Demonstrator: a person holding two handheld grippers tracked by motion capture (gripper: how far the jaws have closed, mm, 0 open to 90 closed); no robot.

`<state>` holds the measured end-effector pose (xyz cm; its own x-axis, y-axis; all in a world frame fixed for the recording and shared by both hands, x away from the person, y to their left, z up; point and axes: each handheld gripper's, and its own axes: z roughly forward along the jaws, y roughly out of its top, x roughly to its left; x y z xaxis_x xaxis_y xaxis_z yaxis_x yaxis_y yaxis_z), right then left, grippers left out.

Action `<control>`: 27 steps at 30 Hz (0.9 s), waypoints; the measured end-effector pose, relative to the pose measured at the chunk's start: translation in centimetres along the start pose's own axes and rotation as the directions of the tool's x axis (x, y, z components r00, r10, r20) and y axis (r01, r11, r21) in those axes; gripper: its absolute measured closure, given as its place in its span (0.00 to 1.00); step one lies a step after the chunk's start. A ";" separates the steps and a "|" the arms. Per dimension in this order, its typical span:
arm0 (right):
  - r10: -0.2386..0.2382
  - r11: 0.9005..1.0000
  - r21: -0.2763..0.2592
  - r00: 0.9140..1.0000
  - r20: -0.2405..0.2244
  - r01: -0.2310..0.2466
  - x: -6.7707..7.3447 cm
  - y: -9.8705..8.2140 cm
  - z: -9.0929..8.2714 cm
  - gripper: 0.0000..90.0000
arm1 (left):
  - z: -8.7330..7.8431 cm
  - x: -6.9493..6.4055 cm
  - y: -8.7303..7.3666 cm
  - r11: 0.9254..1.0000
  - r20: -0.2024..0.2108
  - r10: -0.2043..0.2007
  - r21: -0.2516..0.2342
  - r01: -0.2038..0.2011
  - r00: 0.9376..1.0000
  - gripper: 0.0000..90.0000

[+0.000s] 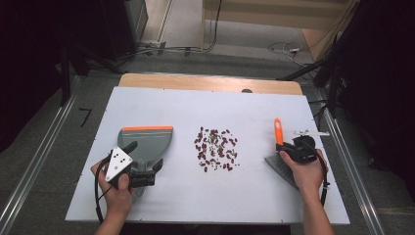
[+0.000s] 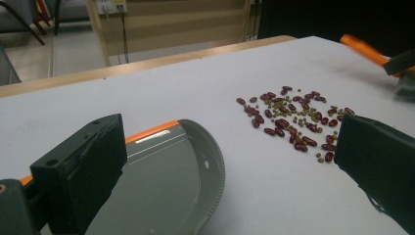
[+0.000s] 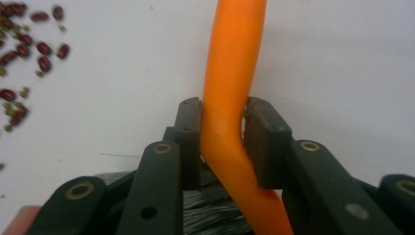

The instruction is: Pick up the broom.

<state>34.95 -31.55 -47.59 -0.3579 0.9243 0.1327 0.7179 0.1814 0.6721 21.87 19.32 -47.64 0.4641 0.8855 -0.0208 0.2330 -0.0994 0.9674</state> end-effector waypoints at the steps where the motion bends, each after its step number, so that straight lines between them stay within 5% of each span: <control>1: 0.007 1.000 -0.030 1.000 -0.012 -0.007 -0.1 -0.1 -0.4 0.76 | 0.0 0.0 0.0 1.000 0.001 -0.003 -0.003 0.003 1.000 0.00; 7: 0.049 0.989 -0.138 0.997 -0.065 -0.057 -0.9 -0.8 -1.5 0.76 | 0.0 -0.2 0.2 1.000 0.006 0.000 -0.008 0.000 1.000 0.00; 11: 0.055 0.971 -0.228 0.996 -0.075 -0.071 -1.3 -1.2 -2.4 0.77 | -0.1 -0.2 0.3 1.000 0.006 -0.001 -0.014 0.001 1.000 0.00; 15: 0.064 0.945 -0.316 0.995 -0.079 -0.086 -1.3 -1.3 -3.3 0.77 | -0.2 -0.3 0.4 1.000 0.011 -0.002 -0.016 0.002 1.000 0.00; 19: 0.033 0.904 -0.419 0.992 -0.123 -0.082 -1.2 -1.4 -4.3 0.77 | -0.2 -0.6 0.7 1.000 0.013 0.013 -0.017 -0.013 1.000 0.00; 25: 0.015 0.868 -0.489 0.989 -0.146 -0.086 -0.2 -0.7 -5.5 0.77 | -0.2 -1.1 1.1 1.000 0.026 0.016 -0.026 -0.015 1.000 0.00; 27: 0.008 0.864 -0.497 0.988 -0.152 -0.084 0.1 -0.6 -5.6 0.77 | -0.2 -1.3 1.2 0.999 0.034 0.014 -0.031 -0.013 0.999 0.00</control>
<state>31.14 -33.50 -43.86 -0.4386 0.8640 0.2475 0.3533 -0.0874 0.9314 21.38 18.15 -46.36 0.4963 0.8680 -0.0161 0.2007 -0.0966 0.9749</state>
